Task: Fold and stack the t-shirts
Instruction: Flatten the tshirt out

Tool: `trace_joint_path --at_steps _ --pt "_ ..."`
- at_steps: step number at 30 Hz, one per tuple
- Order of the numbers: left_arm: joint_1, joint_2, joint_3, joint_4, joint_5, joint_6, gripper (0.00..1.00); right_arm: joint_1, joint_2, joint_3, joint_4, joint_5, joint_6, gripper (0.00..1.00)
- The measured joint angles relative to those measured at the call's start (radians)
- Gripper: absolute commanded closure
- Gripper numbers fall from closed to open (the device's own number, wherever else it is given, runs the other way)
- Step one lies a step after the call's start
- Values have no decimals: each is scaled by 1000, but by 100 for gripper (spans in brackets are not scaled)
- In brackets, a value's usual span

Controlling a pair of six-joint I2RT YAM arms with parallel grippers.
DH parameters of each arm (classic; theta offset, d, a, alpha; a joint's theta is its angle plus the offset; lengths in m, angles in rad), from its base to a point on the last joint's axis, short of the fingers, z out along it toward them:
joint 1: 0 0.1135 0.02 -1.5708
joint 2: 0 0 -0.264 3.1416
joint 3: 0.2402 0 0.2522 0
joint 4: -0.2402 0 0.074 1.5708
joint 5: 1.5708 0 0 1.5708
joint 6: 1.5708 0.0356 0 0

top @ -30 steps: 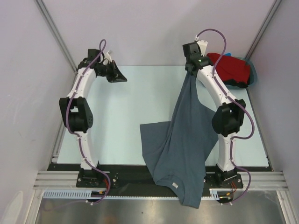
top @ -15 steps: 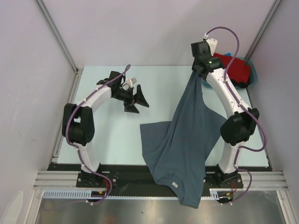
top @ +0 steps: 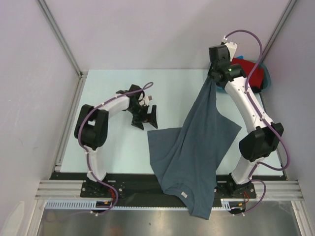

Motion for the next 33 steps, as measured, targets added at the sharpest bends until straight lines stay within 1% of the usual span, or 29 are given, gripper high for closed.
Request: trace_joint_path --at_steps 4,8,13,14,16,17,18,20,21,23,24,26,27,30,33 --pt "-58 40 -41 19 4 2 0 -11 -3 -1 0 -13 0 100" --pt "-94 32 -50 35 -10 3 0 -21 -8 -5 -1 -22 0 100" --pt "-124 22 -53 41 -72 -4 1 -31 -23 -19 -5 -34 1 100" --pt "-130 20 -55 44 -85 -6 3 -32 -25 -21 -6 -37 1 100" --pt "-141 17 -58 48 -113 -12 17 -34 -30 -24 -6 -40 2 100" --pt "-146 17 -60 53 -130 -13 27 -36 -32 -25 -6 -41 2 100" --pt "-150 17 -61 58 -145 -14 43 -37 -33 -26 -6 -43 3 100" --pt "-154 22 -67 77 -170 -15 53 -39 -34 -26 -6 -45 3 100" --pt "-154 27 -67 81 -172 -15 66 -40 -34 -26 -6 -47 3 100" --pt "-156 34 -68 89 -179 -20 79 -42 -34 -27 -6 -48 3 100" --pt "-156 38 -68 93 -179 -22 90 -44 -34 -27 -6 -48 3 100" --pt "-157 43 -66 97 -178 -21 94 -45 -34 -27 -6 -48 3 100" --pt "-158 43 -66 97 -176 -20 100 -46 -34 -27 -6 -48 3 100" --pt "-161 43 -59 89 -183 -19 100 -48 -34 -27 -6 -48 3 100" --pt "-165 44 -36 58 -230 -9 100 -51 -34 -28 -6 -47 3 100"
